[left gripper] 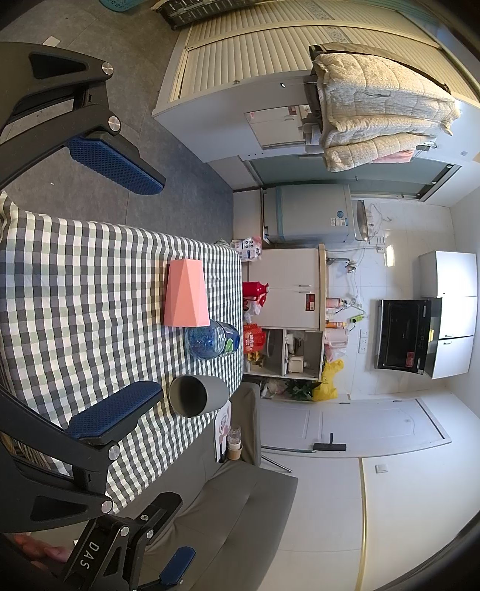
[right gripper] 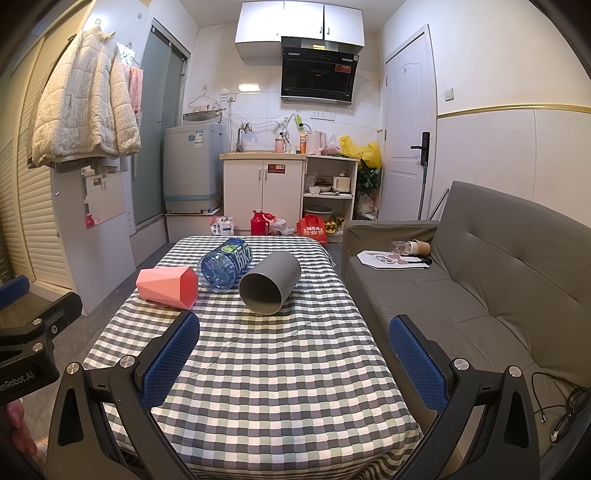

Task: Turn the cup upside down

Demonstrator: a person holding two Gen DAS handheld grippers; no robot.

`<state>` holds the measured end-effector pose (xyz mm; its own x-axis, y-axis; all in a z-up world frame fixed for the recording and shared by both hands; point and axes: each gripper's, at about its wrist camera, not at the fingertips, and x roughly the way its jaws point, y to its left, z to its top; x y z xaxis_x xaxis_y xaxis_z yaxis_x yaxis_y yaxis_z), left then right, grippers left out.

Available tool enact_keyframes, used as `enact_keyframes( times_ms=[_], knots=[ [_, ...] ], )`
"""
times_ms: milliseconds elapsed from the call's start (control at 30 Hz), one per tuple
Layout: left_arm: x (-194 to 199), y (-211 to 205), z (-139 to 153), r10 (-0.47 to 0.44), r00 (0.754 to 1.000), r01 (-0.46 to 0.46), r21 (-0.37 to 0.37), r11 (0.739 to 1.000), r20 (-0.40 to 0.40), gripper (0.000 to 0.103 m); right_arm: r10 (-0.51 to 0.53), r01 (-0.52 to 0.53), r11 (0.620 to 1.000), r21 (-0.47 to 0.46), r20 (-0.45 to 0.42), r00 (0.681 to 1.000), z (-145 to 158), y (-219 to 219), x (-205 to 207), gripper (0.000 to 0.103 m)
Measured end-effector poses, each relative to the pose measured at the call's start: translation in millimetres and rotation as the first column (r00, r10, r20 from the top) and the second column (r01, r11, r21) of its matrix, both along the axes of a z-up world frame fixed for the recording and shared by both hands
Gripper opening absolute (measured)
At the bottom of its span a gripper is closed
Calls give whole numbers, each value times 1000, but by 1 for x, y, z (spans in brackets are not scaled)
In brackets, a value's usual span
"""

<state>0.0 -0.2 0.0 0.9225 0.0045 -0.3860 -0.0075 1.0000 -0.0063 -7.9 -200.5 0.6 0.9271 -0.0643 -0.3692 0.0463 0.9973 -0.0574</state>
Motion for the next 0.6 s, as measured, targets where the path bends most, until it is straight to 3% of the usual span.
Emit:
enact_keyframes(
  times_ms=[600],
  knots=[
    [0, 0, 0, 2, 1000, -2, 0, 1000, -1, 103, 0, 0, 1000, 0, -1, 1000, 0, 1, -1, 103]
  ],
)
